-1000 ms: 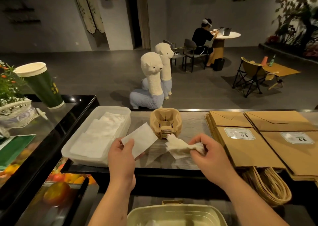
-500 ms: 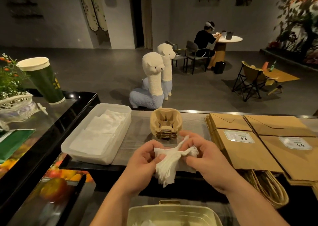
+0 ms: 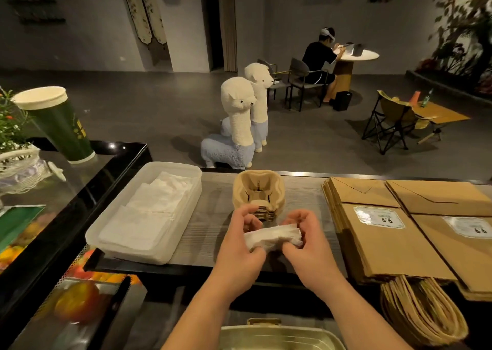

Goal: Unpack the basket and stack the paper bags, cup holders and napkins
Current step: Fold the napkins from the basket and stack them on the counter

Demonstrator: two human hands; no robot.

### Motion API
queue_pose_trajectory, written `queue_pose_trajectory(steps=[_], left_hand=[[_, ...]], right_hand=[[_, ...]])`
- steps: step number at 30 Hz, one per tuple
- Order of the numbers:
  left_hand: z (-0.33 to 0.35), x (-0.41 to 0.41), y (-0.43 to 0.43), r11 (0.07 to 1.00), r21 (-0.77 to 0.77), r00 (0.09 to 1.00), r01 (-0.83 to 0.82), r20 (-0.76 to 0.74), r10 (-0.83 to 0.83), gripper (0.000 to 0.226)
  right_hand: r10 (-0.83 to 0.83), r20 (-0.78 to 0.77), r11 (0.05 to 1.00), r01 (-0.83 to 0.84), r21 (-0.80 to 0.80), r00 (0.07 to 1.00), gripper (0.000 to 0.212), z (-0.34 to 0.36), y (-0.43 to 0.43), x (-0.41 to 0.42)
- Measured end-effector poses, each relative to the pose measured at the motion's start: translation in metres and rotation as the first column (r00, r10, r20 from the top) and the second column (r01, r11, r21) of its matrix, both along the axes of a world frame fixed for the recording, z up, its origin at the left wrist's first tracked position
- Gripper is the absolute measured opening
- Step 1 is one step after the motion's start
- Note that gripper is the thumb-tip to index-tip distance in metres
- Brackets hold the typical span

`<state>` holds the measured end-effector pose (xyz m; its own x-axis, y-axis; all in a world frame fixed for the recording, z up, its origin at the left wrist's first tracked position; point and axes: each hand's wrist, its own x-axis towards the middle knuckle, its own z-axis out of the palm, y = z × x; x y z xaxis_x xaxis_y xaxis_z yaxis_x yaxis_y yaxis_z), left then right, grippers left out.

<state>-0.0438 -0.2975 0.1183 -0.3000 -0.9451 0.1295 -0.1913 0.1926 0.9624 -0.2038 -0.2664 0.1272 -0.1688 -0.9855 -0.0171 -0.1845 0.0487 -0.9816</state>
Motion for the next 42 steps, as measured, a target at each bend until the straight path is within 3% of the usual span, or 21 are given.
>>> queue_pose_trajectory(steps=[2, 10, 15, 18, 22, 25, 27, 30, 32, 33, 35, 38, 42], left_hand=[[-0.001, -0.005, -0.001, 1.000, -0.003, 1.000, -0.031, 0.008, 0.031, 0.080], [-0.002, 0.000, -0.006, 0.998, 0.018, 0.997, -0.067, 0.047, 0.066, 0.058], [0.011, 0.009, -0.006, 0.999, 0.053, 0.994, -0.013, 0.111, 0.008, 0.046], [0.022, 0.016, 0.003, 0.995, 0.102, 0.992, 0.021, 0.119, -0.033, 0.048], [0.041, 0.020, 0.025, 0.972, 0.167, 0.973, 0.163, 0.135, -0.186, 0.060], [0.053, 0.013, 0.044, 0.976, 0.145, 0.964, 0.160, 0.192, -0.186, 0.041], [0.057, 0.010, 0.058, 0.977, 0.174, 0.979, 0.121, 0.141, -0.146, 0.030], [0.056, 0.007, 0.081, 0.952, 0.306, 0.991, -0.012, -0.121, 0.052, 0.025], [0.053, 0.005, 0.094, 0.900, 0.412, 0.929, -0.142, -0.259, 0.265, 0.023], [0.050, 0.005, 0.098, 0.867, 0.460, 0.886, -0.191, -0.299, 0.354, 0.022], [0.045, 0.004, 0.103, 0.819, 0.535, 0.820, -0.210, -0.359, 0.445, 0.021], [0.040, 0.009, 0.100, 0.811, 0.544, 0.793, -0.214, -0.389, 0.469, 0.022], [0.037, 0.019, 0.076, 0.892, 0.356, 0.875, -0.280, -0.287, 0.389, 0.028]], right_hand=[[-0.026, 0.017, 0.999, 0.026, -0.019, 1.000, 0.050, -0.002, -0.004, 0.000], [-0.040, 0.045, 0.999, 0.041, -0.020, 0.998, 0.046, -0.006, -0.013, -0.002], [-0.027, 0.044, 0.999, 0.028, -0.035, 0.999, 0.039, 0.001, -0.010, -0.009], [-0.025, 0.132, 0.997, 0.033, -0.064, 0.991, 0.035, 0.016, -0.003, -0.015], [0.080, 0.137, 0.992, -0.065, -0.110, 0.987, 0.036, 0.042, 0.017, -0.018], [0.161, 0.051, 0.982, -0.155, -0.104, 0.986, 0.039, 0.055, 0.031, -0.011], [0.137, 0.072, 0.986, -0.129, -0.109, 0.988, 0.041, 0.059, 0.039, -0.008], [0.079, 0.270, 0.996, -0.087, 0.020, 0.960, 0.041, 0.052, 0.055, -0.001], [0.107, 0.424, 0.977, -0.175, 0.124, 0.899, 0.044, 0.041, 0.070, 0.010], [0.124, 0.430, 0.970, -0.200, 0.136, 0.894, 0.046, 0.034, 0.076, 0.017], [0.104, 0.371, 0.976, -0.167, 0.140, 0.923, 0.047, 0.024, 0.082, 0.029], [0.017, 0.235, 0.992, -0.046, 0.118, 0.972, 0.045, 0.020, 0.077, 0.031], [0.085, 0.025, 0.996, -0.086, 0.014, 0.996, 0.041, 0.031, 0.059, 0.013]])
